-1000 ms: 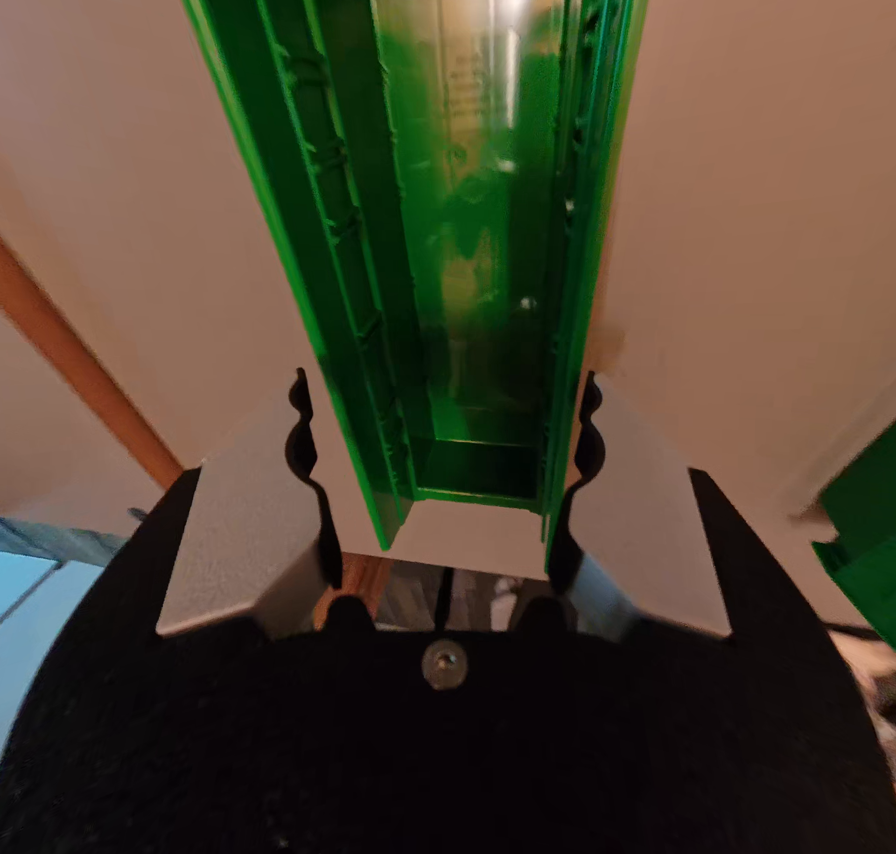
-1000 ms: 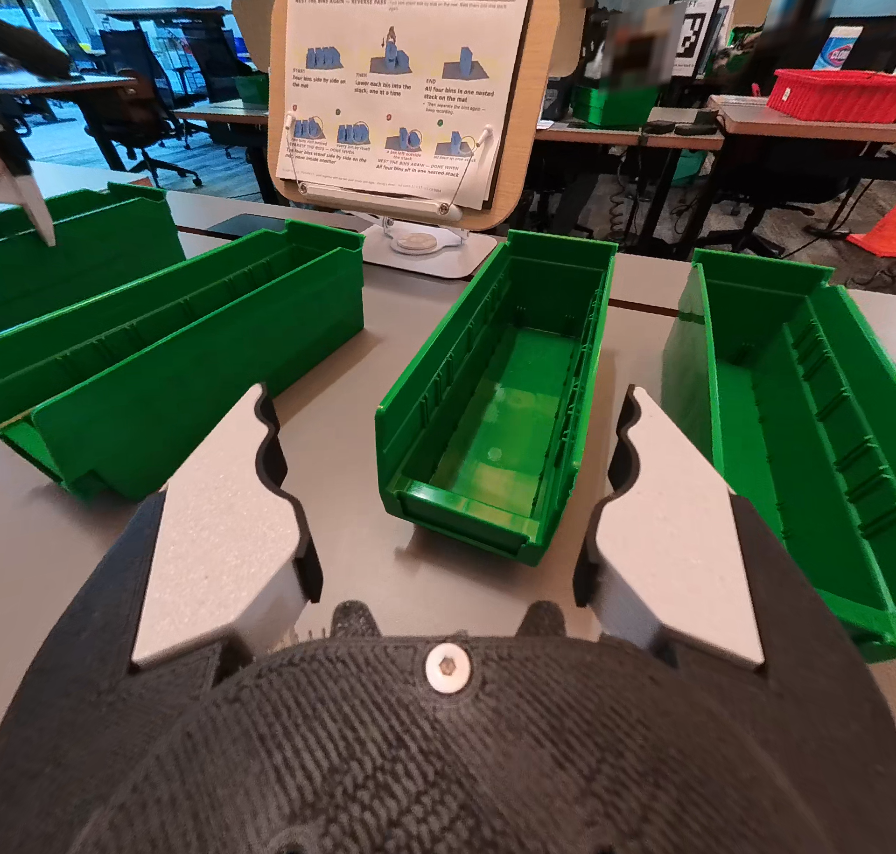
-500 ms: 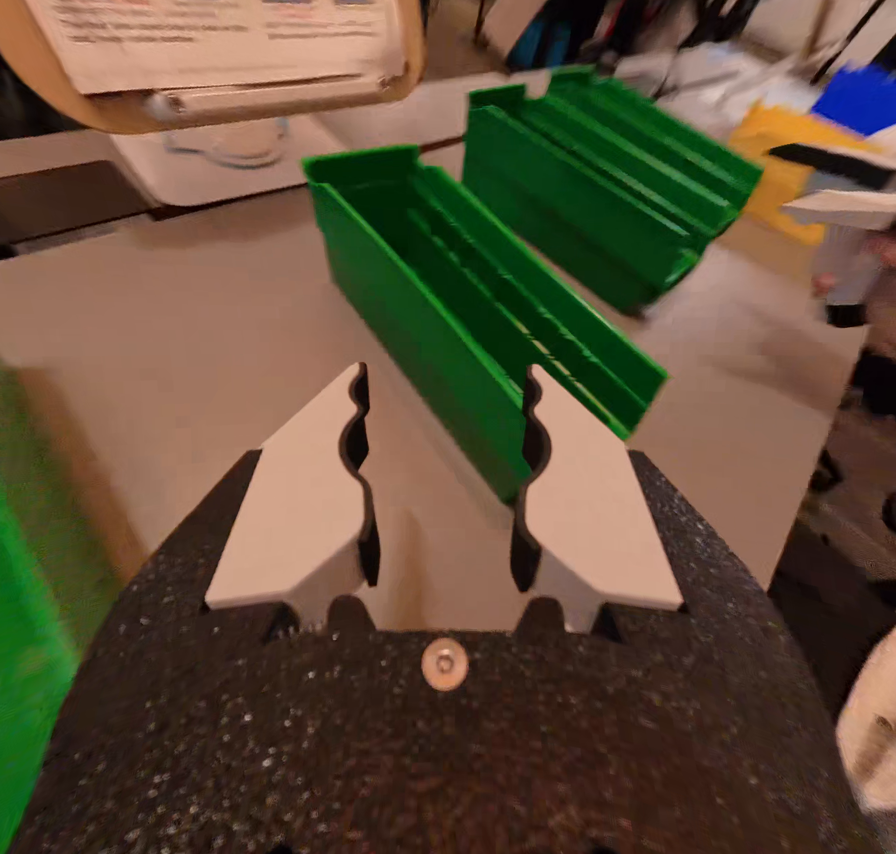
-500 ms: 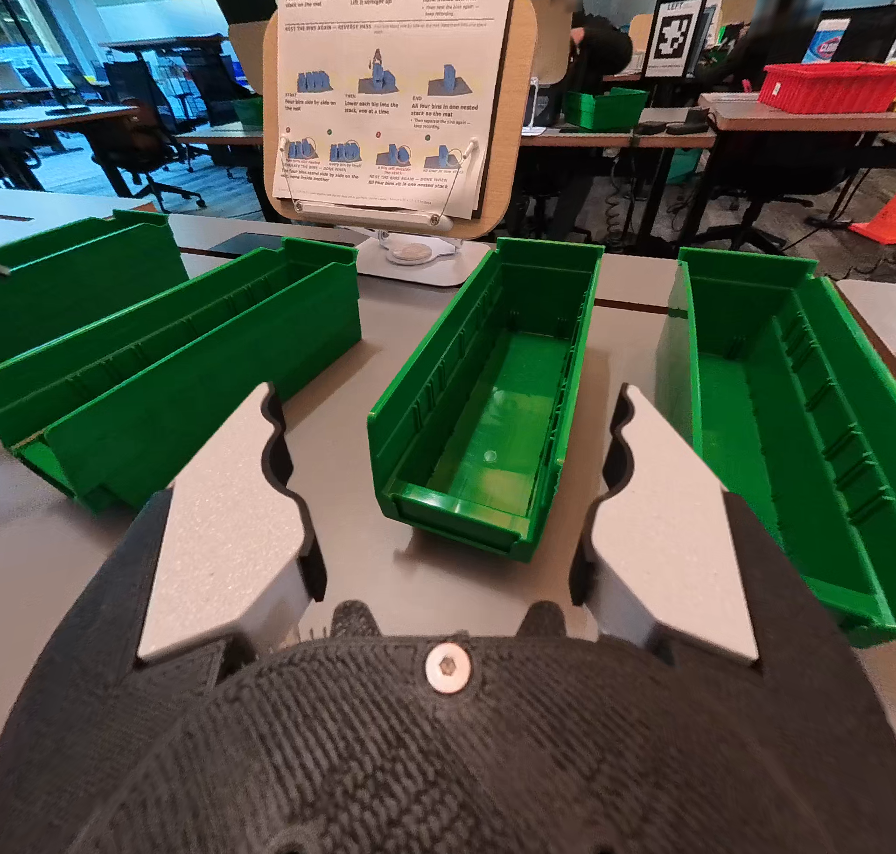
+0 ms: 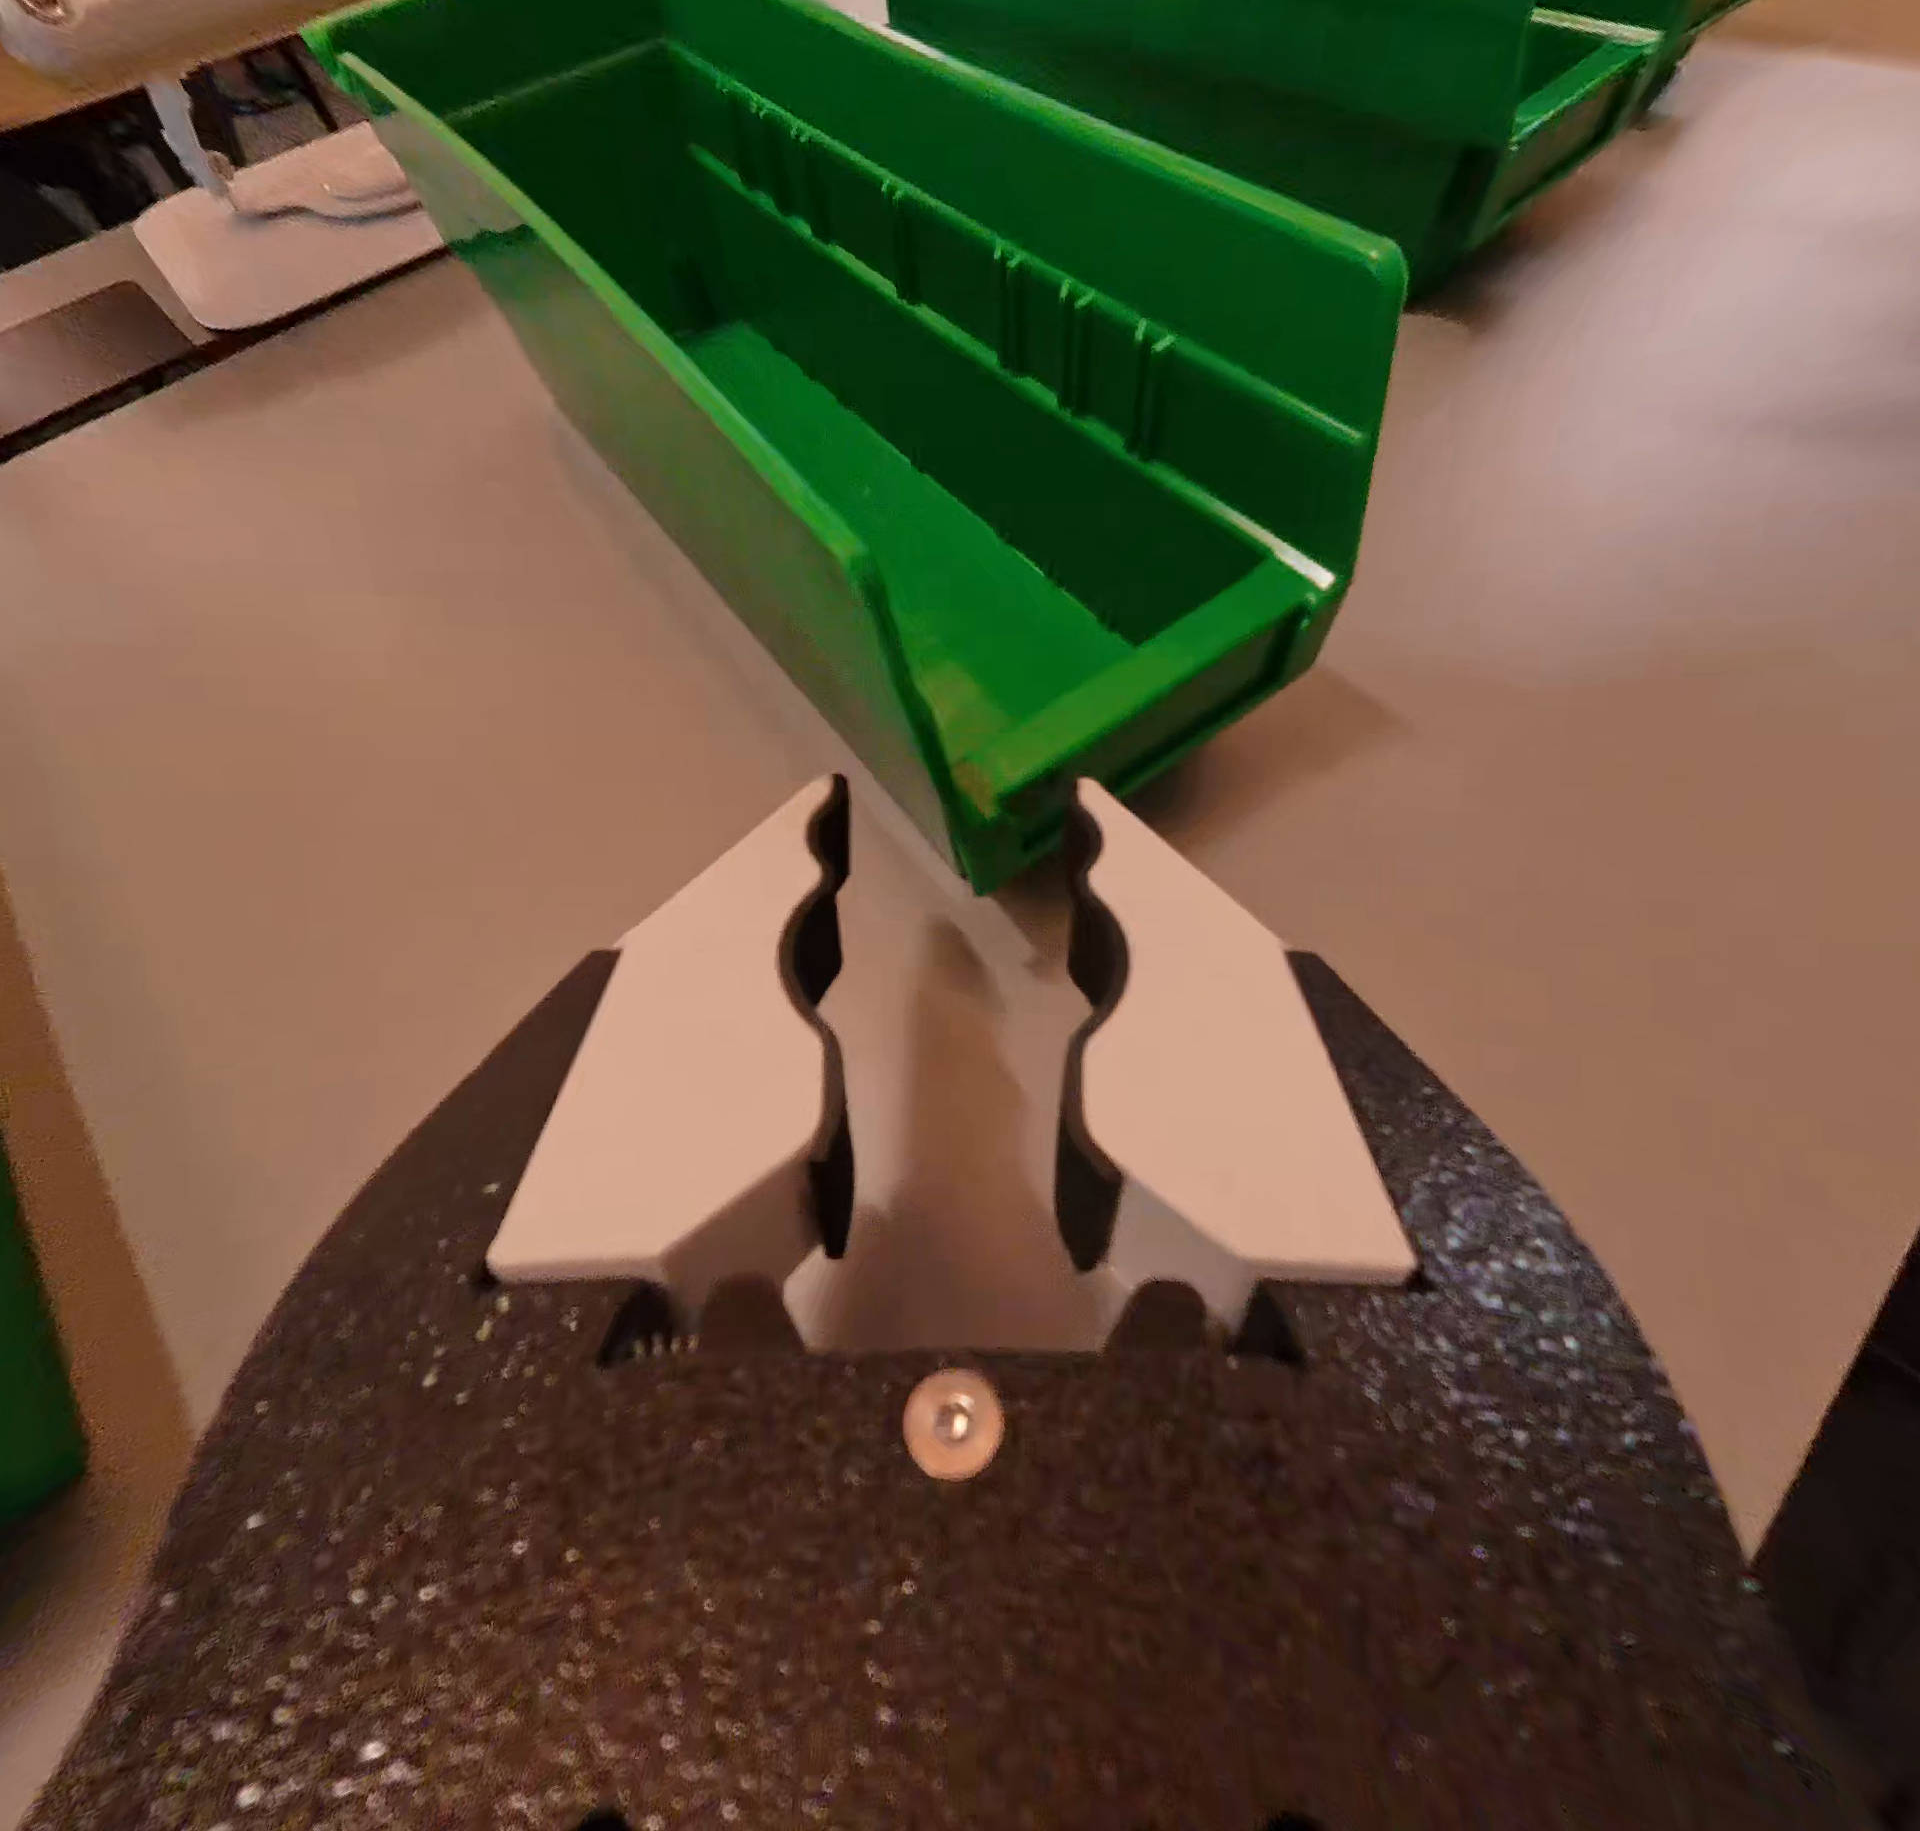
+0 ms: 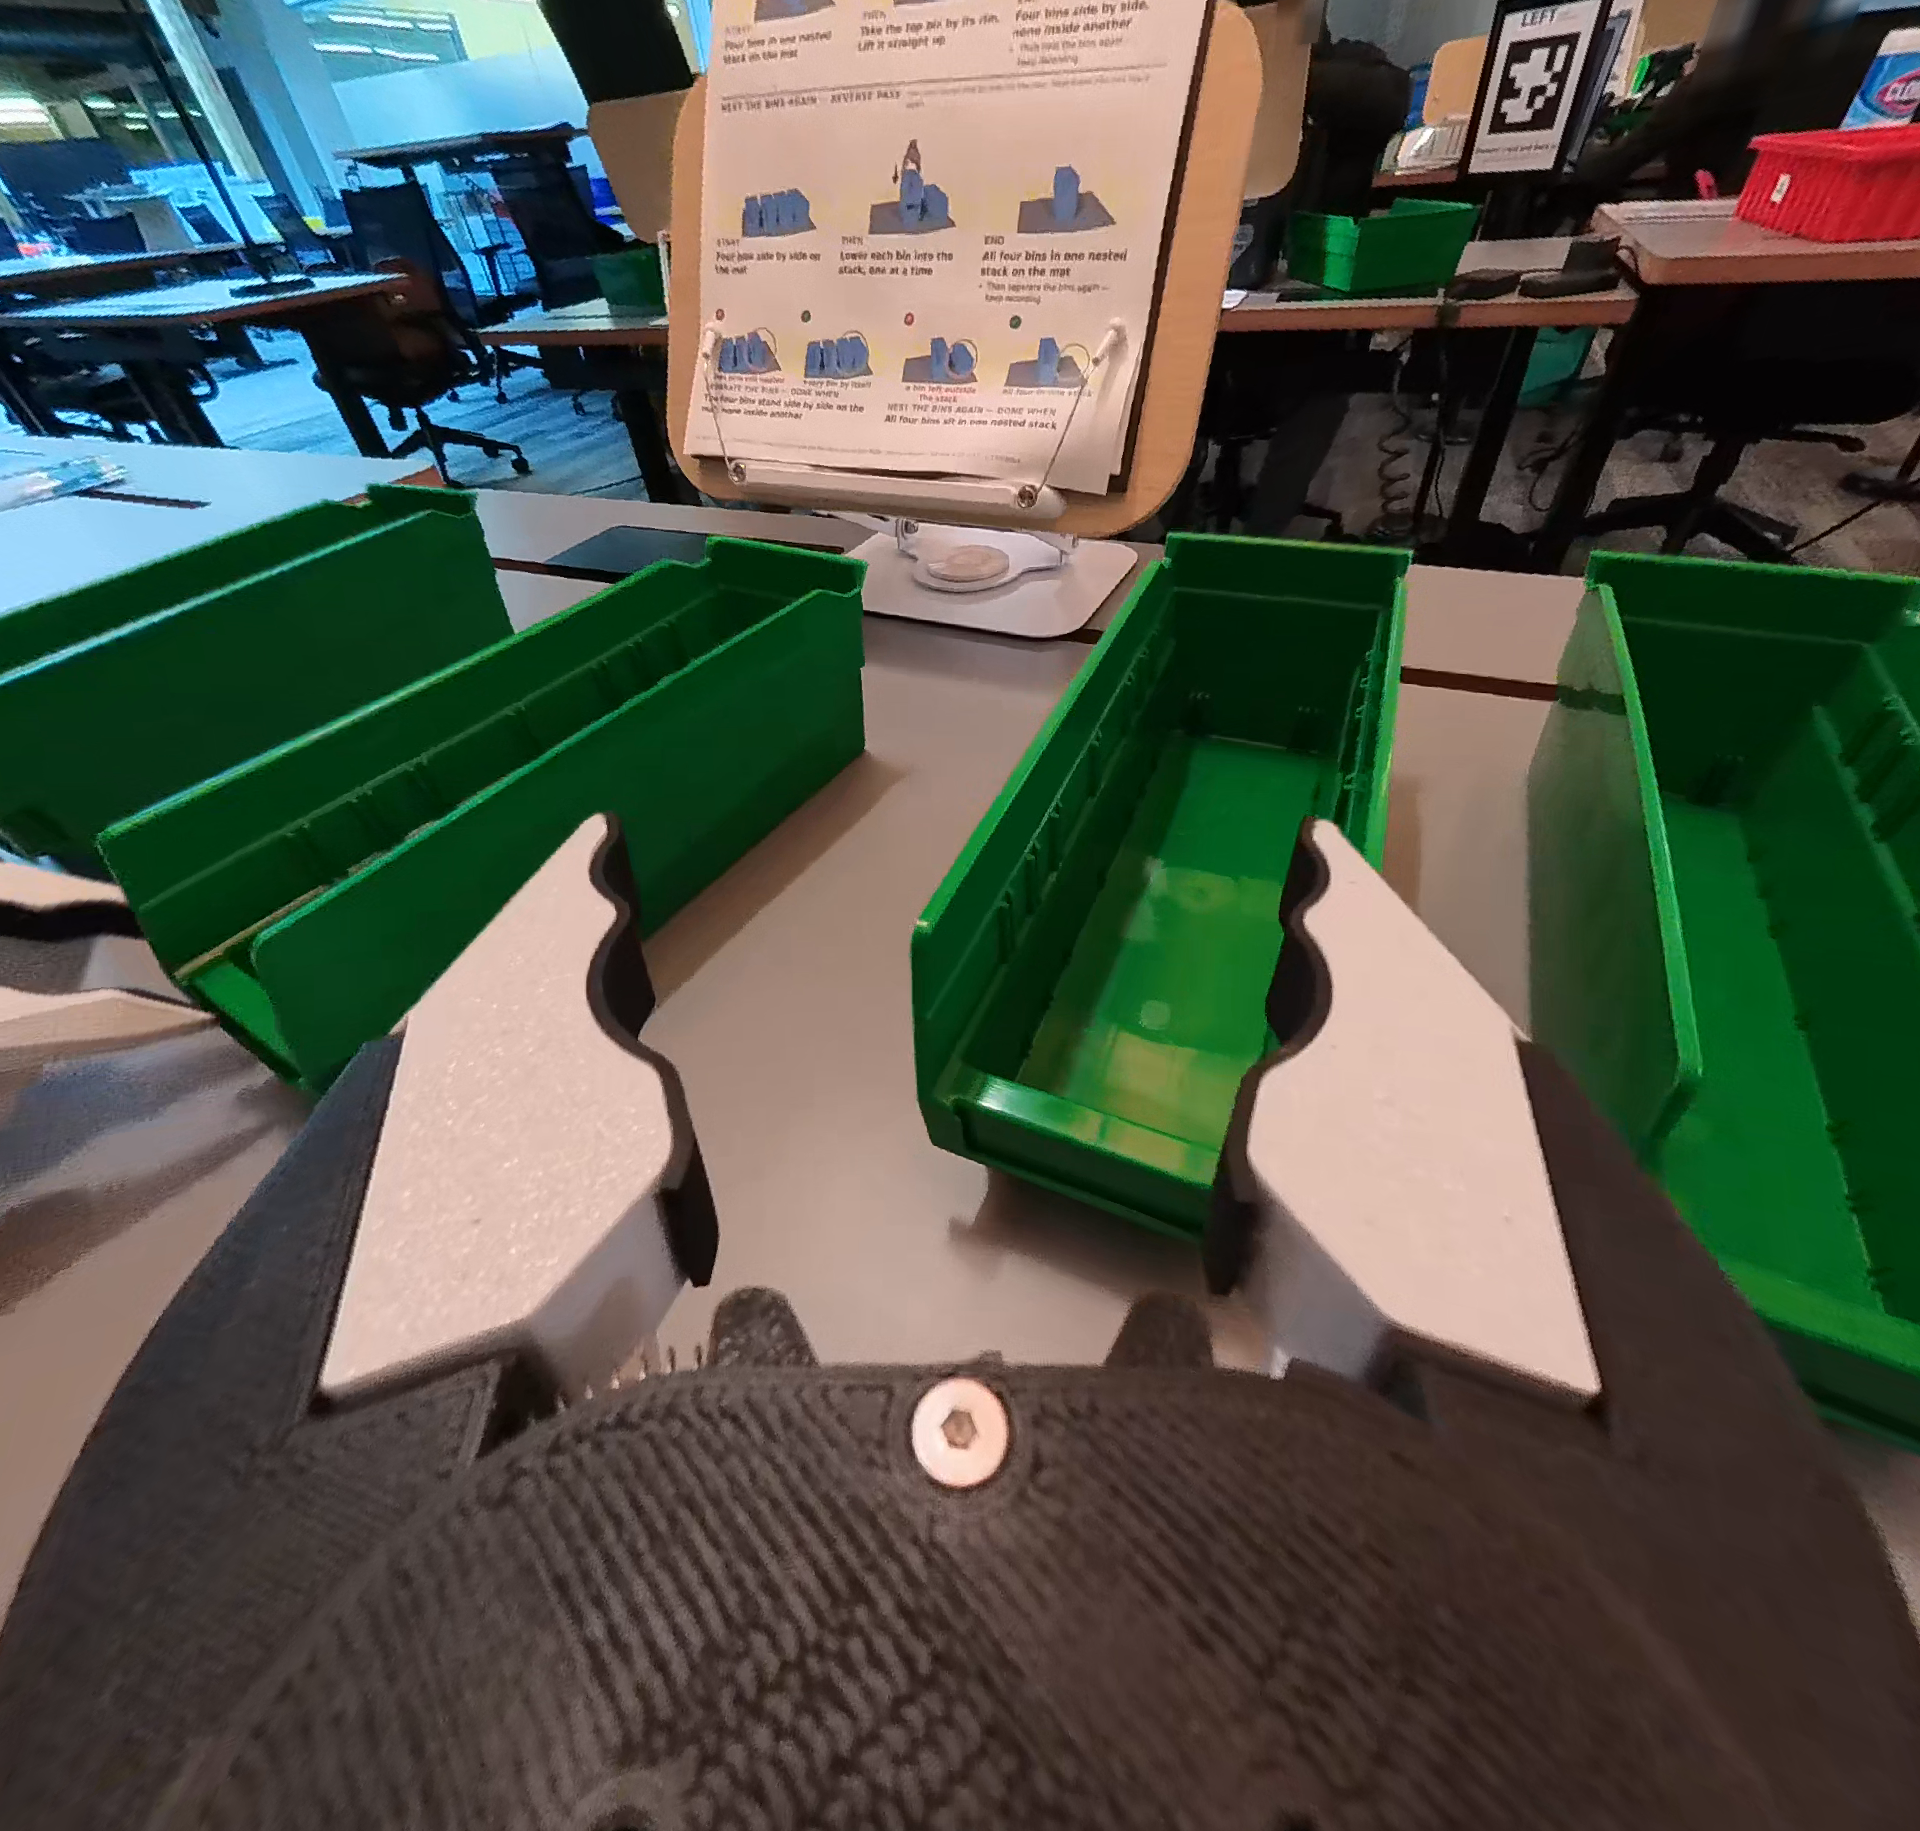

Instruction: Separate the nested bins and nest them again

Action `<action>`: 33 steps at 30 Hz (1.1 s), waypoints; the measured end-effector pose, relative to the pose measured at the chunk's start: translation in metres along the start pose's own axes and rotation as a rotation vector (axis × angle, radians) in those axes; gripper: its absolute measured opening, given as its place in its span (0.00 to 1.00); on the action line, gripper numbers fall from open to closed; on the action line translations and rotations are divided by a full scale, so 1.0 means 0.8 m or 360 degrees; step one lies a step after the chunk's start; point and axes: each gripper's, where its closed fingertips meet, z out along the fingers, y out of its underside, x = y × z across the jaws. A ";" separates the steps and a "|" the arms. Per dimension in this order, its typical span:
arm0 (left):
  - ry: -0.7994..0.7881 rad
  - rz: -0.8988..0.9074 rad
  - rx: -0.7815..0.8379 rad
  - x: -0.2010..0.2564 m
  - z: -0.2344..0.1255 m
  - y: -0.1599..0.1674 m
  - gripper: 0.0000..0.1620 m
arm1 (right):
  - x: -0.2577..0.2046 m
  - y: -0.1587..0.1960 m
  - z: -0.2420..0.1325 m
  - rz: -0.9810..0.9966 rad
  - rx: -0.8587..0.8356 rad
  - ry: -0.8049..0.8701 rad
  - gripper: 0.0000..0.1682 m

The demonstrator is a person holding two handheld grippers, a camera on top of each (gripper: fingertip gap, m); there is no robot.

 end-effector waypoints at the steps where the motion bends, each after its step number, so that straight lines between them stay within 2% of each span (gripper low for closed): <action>1: 0.0012 0.0017 0.0004 0.005 0.004 -0.003 0.20 | 0.000 -0.002 0.000 -0.0003 0.0005 0.0001 0.72; 2: 0.0036 0.0034 0.0008 0.011 0.007 -0.004 0.15 | -0.001 -0.003 0.000 -0.0005 0.0005 0.0004 0.72; 6: 0.0075 0.0000 -0.0012 0.023 0.017 -0.005 0.13 | 0.000 -0.003 0.000 -0.0018 0.0001 0.0013 0.72; 15: 0.0044 -0.0021 -0.0048 0.021 0.027 -0.010 0.13 | 0.002 0.006 0.004 0.0004 -0.0035 -0.0004 0.72; 21: 0.0097 -0.0135 -0.0055 0.018 0.034 -0.013 0.14 | 0.006 0.004 0.003 0.0006 -0.0027 0.0016 0.72; 33: 0.0092 -0.0257 0.0025 0.016 0.034 -0.023 0.18 | 0.017 -0.008 -0.007 0.0002 0.0015 0.0067 0.73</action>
